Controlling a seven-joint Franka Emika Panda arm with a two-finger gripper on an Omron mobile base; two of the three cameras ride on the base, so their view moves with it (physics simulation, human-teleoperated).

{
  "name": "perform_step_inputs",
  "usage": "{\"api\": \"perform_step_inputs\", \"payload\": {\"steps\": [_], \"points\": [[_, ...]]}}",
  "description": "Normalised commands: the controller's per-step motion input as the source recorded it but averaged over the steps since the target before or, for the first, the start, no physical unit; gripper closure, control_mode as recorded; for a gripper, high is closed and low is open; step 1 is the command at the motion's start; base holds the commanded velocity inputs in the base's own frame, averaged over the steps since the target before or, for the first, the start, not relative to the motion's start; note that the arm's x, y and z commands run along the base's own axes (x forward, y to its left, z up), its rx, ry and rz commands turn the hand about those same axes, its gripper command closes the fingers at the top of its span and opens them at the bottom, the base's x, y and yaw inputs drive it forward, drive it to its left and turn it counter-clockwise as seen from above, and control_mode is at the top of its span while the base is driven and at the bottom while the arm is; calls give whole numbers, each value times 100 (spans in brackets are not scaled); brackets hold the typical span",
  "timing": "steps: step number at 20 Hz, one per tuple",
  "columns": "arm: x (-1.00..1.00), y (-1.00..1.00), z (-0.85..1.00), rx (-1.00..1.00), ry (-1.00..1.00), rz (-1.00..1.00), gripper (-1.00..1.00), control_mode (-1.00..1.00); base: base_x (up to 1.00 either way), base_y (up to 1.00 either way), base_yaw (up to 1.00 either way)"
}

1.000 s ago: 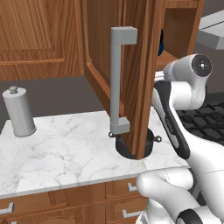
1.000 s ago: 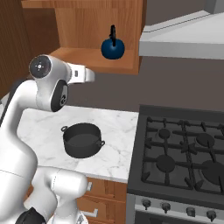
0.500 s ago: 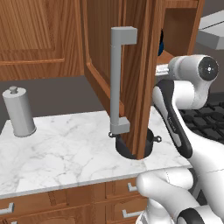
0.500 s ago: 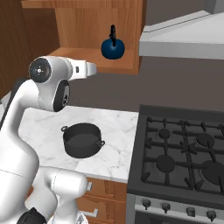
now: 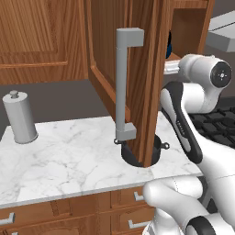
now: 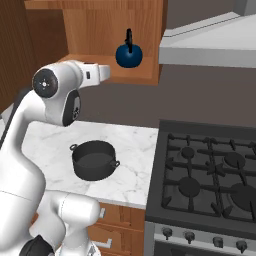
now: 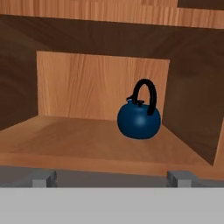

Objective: Pick the kettle from the cabinet and place it on a stove burner. Then pick the pot from the counter and place it on another stove burner. Finally, turn both burners on.

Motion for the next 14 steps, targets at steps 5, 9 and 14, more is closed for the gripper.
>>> {"api": "perform_step_inputs", "payload": {"steps": [5, 9, 14], "points": [[6, 0, 11, 0, -6, 0, -100, -100, 0, 0, 0], [4, 0, 0, 0, 0, 0, -100, -100, 0, 0, 0], [1, 0, 0, 0, 0, 0, -100, -100, 0, 0, 0]]}}
